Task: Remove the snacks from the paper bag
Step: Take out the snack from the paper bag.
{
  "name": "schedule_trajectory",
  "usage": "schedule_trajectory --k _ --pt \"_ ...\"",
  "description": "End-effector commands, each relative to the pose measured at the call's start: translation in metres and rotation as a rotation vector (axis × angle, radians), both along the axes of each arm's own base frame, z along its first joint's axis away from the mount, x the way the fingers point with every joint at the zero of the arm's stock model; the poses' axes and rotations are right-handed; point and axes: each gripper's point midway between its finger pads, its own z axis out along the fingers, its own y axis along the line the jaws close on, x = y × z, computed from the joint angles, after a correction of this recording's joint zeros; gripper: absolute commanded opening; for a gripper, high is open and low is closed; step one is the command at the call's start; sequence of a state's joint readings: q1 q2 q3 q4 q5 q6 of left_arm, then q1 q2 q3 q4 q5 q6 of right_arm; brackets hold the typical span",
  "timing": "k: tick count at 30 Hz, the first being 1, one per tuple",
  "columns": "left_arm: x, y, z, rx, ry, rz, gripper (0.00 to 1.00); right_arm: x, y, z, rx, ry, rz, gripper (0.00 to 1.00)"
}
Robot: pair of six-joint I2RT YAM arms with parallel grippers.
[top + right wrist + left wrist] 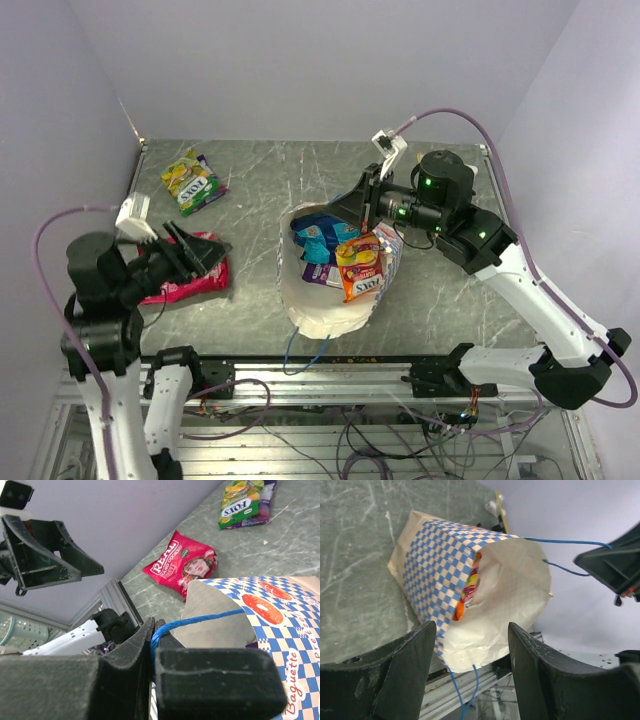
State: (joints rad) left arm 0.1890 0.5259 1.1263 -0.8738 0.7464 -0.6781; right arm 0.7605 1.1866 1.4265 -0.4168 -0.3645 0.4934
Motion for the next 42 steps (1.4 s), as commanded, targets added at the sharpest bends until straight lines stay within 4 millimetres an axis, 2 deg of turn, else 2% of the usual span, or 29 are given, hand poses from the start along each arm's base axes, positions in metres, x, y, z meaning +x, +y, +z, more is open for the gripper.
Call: schedule_trajectory --k 1,4,7,10,12,15,17,20,22,24,26,28,31,34,37,42 --pt "0.036 0.009 -0.005 0.169 0.036 -0.014 0.7 0.002 0.002 0.03 0.05 -0.069 -0.007 0.0" --pt "0.055 0.004 -0.008 0.207 0.095 -0.055 0.7 0.008 -0.001 0.028 0.03 -0.088 -0.035 0.0" --pt "0.064 -0.003 -0.001 0.151 0.109 -0.07 0.71 0.016 -0.004 0.027 0.009 -0.107 -0.075 0.0" --pt "0.073 -0.018 -0.015 0.113 0.165 -0.093 0.7 0.025 -0.006 0.027 0.007 -0.115 -0.123 0.0" --pt "0.081 -0.038 -0.02 0.142 0.168 -0.122 0.71 0.03 -0.006 0.028 0.016 -0.116 -0.147 0.0" --pt "0.092 -0.079 -0.01 0.194 0.141 -0.161 0.72 0.035 -0.007 0.029 0.003 -0.132 -0.166 0.0" --pt "0.089 -0.097 -0.003 0.209 0.143 -0.14 0.74 0.039 -0.011 0.029 -0.017 -0.141 -0.19 0.0" --pt "0.071 -0.124 -0.007 0.069 0.119 -0.131 0.74 0.044 -0.018 0.033 -0.037 -0.162 -0.226 0.0" --pt "0.061 -0.142 -0.023 0.015 0.123 -0.137 0.74 0.046 -0.024 0.038 -0.04 -0.17 -0.262 0.0" --pt "0.049 -0.165 -0.042 0.036 0.13 -0.164 0.74 0.048 -0.031 0.043 -0.027 -0.17 -0.301 0.0" --pt "0.042 -0.19 -0.052 0.068 0.117 -0.188 0.75 0.047 -0.034 0.048 -0.004 -0.172 -0.319 0.0" --pt "0.041 -0.211 -0.064 0.093 0.105 -0.199 0.75 0.046 -0.035 0.051 0.007 -0.174 -0.318 0.0" --pt "0.045 -0.231 -0.093 0.114 0.125 -0.203 0.76 0.044 -0.036 0.049 -0.018 -0.172 -0.312 0.0" --pt "0.049 -0.241 -0.126 0.163 0.155 -0.183 0.8 0.043 -0.039 0.047 -0.044 -0.176 -0.308 0.0" --pt "0.058 -0.239 -0.158 0.241 0.187 -0.13 0.82 0.042 -0.042 0.045 -0.049 -0.183 -0.314 0.0" --pt "0.066 -0.247 -0.207 0.297 0.228 -0.097 0.84 0.041 -0.038 0.049 -0.009 -0.182 -0.306 0.0"
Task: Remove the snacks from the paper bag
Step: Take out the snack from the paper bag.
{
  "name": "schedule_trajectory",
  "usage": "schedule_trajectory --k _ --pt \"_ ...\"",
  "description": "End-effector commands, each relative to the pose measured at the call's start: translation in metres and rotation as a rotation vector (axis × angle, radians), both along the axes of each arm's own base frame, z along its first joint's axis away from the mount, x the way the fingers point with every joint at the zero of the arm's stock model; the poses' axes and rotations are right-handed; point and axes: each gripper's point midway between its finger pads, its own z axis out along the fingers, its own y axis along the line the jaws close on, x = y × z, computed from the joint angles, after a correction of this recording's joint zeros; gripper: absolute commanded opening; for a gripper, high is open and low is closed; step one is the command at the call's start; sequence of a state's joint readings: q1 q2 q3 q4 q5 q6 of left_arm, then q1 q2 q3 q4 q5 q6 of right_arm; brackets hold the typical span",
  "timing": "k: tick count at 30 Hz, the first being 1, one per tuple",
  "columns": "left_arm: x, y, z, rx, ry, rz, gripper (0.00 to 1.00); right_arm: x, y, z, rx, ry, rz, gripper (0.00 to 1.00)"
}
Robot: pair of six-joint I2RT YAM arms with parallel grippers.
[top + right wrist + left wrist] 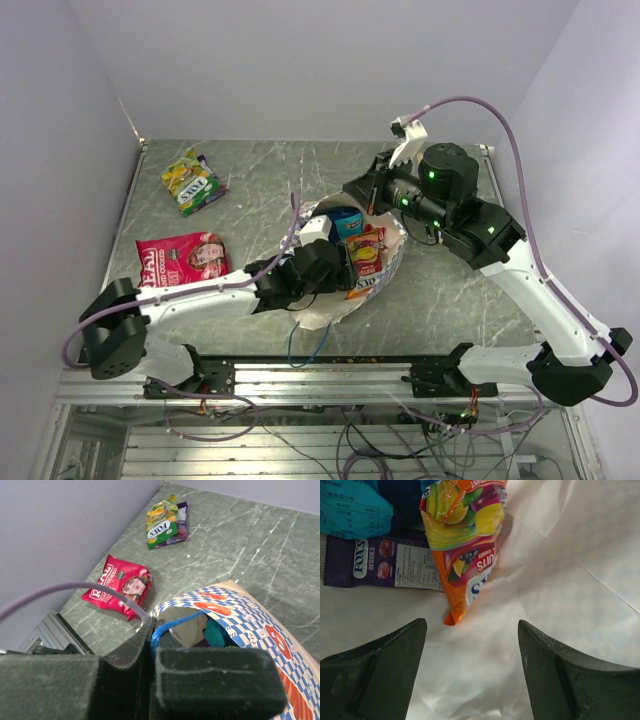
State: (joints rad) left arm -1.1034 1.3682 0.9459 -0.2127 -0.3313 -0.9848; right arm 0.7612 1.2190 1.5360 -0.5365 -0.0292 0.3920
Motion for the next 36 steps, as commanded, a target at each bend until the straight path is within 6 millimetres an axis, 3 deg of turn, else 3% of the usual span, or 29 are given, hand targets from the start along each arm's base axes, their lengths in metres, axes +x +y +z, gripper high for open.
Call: schedule_trajectory --k 1,5,7,10,12,16,20,23,27,36 --pt "0.017 -0.014 -0.022 -0.016 -0.028 0.064 0.84 -0.01 0.0 0.046 0.115 -0.102 0.027 0.0" --pt "0.025 -0.034 -0.037 -0.023 -0.053 0.031 0.84 -0.013 0.001 0.05 0.116 -0.102 0.046 0.0" --pt "0.03 -0.039 -0.054 0.032 -0.049 0.03 0.83 -0.015 -0.002 0.052 0.121 -0.105 0.038 0.0" --pt "0.038 -0.047 -0.06 0.085 -0.062 0.007 0.79 -0.018 -0.006 0.057 0.132 -0.108 0.035 0.0" --pt "0.041 -0.052 -0.057 0.094 -0.081 -0.013 0.73 -0.02 -0.007 0.058 0.131 -0.105 0.037 0.0" --pt "0.046 -0.05 -0.049 0.128 -0.103 -0.02 0.5 -0.025 -0.013 0.062 0.13 -0.108 0.03 0.0" --pt "0.048 -0.047 -0.016 0.106 -0.143 -0.037 0.18 -0.026 -0.019 0.06 0.134 -0.108 0.01 0.0" --pt "0.046 -0.04 0.009 0.104 -0.152 -0.048 0.07 -0.026 -0.021 0.056 0.135 -0.107 0.001 0.0" --pt "0.031 -0.031 0.05 0.066 -0.144 -0.092 0.07 -0.022 -0.024 0.048 0.131 -0.111 -0.027 0.0" --pt "-0.014 -0.006 0.123 -0.094 -0.135 -0.218 0.07 -0.012 -0.013 0.051 0.136 -0.127 -0.02 0.0"
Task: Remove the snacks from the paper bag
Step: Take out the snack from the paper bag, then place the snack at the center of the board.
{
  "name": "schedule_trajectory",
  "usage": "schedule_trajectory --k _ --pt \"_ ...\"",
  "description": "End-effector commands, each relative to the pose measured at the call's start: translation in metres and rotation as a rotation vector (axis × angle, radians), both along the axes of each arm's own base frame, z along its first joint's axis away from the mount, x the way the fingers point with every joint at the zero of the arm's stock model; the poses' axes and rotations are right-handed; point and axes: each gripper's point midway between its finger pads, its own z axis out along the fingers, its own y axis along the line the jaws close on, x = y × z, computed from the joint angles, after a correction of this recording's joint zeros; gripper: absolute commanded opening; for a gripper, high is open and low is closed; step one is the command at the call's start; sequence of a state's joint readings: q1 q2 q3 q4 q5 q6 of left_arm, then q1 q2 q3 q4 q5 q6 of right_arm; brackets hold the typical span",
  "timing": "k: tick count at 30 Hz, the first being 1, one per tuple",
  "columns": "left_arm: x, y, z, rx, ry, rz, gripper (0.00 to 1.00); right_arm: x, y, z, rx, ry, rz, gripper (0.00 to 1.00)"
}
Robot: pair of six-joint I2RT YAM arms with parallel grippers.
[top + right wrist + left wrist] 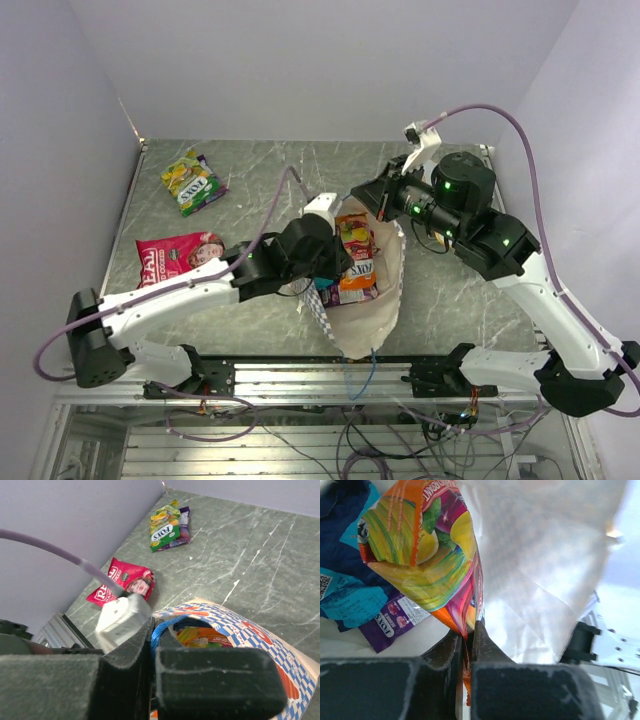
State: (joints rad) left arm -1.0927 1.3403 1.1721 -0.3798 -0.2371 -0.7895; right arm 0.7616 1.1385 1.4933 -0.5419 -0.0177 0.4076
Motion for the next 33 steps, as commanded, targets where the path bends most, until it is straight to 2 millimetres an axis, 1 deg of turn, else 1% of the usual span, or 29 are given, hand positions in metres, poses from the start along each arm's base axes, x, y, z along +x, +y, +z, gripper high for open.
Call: schedule_trajectory --k 1,3,5,9,11,14,15,18,20,22,23,24,25,26,28,30,33 --pt "-0.015 0.004 0.055 -0.128 -0.013 -0.069 0.07 0.005 0.004 0.044 0.101 -0.113 -0.01 0.0" --pt "-0.022 0.007 0.064 -0.149 -0.004 -0.088 0.07 0.01 0.003 0.047 0.093 -0.116 -0.031 0.0" --pt "-0.026 0.009 0.079 -0.172 -0.008 -0.104 0.07 0.016 0.0 0.051 0.079 -0.126 -0.061 0.0" --pt "-0.036 0.012 0.112 -0.22 -0.035 -0.158 0.07 0.031 -0.017 0.058 0.039 -0.15 -0.177 0.0" --pt "-0.043 0.016 0.124 -0.227 -0.042 -0.187 0.07 0.036 -0.029 0.067 0.026 -0.17 -0.241 0.0" --pt "-0.052 0.028 0.14 -0.236 -0.063 -0.21 0.07 0.042 -0.048 0.074 -0.006 -0.183 -0.337 0.0" --pt "-0.054 0.033 0.146 -0.243 -0.073 -0.212 0.07 0.043 -0.054 0.073 -0.023 -0.179 -0.365 0.0" --pt "-0.056 0.052 0.167 -0.258 -0.11 -0.189 0.07 0.045 -0.07 0.075 -0.048 -0.179 -0.439 0.0" --pt "-0.053 0.065 0.183 -0.261 -0.144 -0.166 0.07 0.044 -0.077 0.078 -0.059 -0.189 -0.463 0.0" --pt "-0.043 0.081 0.197 -0.237 -0.177 -0.107 0.07 0.043 -0.08 0.08 -0.059 -0.2 -0.465 0.0" --pt "-0.032 0.093 0.202 -0.211 -0.197 -0.035 0.07 0.042 -0.078 0.081 -0.057 -0.207 -0.453 0.0" --pt "-0.027 0.101 0.206 -0.194 -0.206 -0.001 0.07 0.041 -0.078 0.081 -0.061 -0.216 -0.446 0.0" --pt "-0.017 0.112 0.209 -0.162 -0.227 0.057 0.07 0.041 -0.077 0.08 -0.067 -0.219 -0.439 0.0" --pt "-0.011 0.118 0.211 -0.138 -0.234 0.087 0.07 0.041 -0.075 0.079 -0.07 -0.223 -0.432 0.0" --pt "0.01 0.132 0.211 -0.087 -0.244 0.152 0.07 0.042 -0.071 0.079 -0.072 -0.236 -0.411 0.0" --pt "0.035 0.147 0.206 -0.056 -0.221 0.215 0.07 0.043 -0.06 0.081 -0.064 -0.268 -0.362 0.0" --pt "0.068 0.161 0.194 -0.059 -0.172 0.27 0.07 0.049 -0.043 0.083 -0.065 -0.307 -0.306 0.0"
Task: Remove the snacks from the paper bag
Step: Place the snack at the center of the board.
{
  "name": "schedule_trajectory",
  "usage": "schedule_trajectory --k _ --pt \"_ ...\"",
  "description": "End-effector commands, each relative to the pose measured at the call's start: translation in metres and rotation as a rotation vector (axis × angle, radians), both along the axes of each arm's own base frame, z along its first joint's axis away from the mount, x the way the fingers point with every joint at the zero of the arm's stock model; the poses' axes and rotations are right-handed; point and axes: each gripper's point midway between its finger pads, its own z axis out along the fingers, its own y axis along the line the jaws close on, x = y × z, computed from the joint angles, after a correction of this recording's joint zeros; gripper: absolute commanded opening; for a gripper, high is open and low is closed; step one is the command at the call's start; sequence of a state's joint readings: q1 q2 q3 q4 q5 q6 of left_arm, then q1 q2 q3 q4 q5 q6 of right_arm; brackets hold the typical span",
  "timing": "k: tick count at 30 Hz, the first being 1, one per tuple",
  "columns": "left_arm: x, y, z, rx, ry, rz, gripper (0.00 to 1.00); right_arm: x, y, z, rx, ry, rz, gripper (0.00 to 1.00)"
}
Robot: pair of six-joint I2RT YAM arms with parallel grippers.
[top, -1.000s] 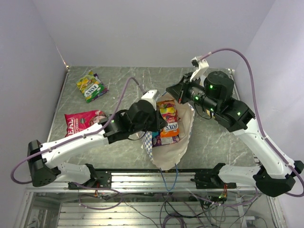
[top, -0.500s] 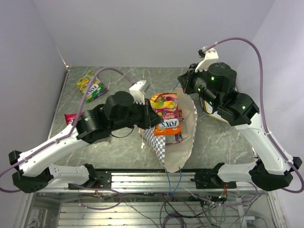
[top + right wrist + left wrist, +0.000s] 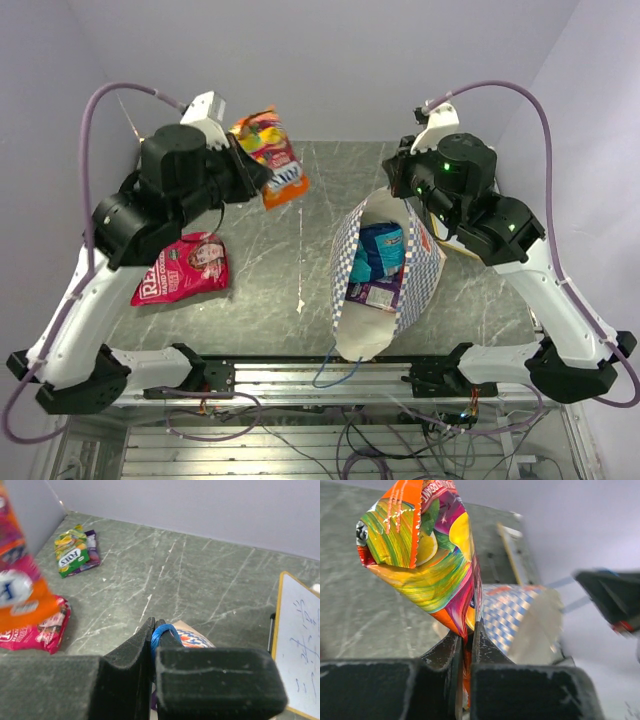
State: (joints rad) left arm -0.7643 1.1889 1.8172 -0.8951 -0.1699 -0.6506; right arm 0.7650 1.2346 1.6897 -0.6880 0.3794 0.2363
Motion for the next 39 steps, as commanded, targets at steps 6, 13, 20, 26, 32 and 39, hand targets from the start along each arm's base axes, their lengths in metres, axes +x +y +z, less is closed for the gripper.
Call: schedule_trajectory --k 6,13,20,26,32,39 --pt "0.086 0.045 -0.056 0.042 0.152 0.14 0.07 0.015 0.04 0.065 0.071 -0.275 0.155 0.0" --pt "0.127 0.102 -0.105 -0.081 0.256 0.275 0.07 0.004 0.051 0.054 0.043 -0.303 0.263 0.0" --pt "0.175 0.161 -0.149 -0.059 0.305 0.398 0.07 -0.003 0.051 0.051 0.047 -0.284 0.282 0.0" --pt "0.233 0.19 -0.178 -0.161 0.247 0.359 0.07 -0.003 0.046 0.041 0.014 -0.251 0.271 0.0" --pt "0.278 0.219 -0.21 -0.126 0.256 0.338 0.07 0.003 0.035 0.037 -0.031 -0.249 0.224 0.0" --pt "0.295 0.257 -0.253 -0.157 0.313 0.341 0.07 0.018 0.019 0.038 -0.077 -0.249 0.163 0.0"
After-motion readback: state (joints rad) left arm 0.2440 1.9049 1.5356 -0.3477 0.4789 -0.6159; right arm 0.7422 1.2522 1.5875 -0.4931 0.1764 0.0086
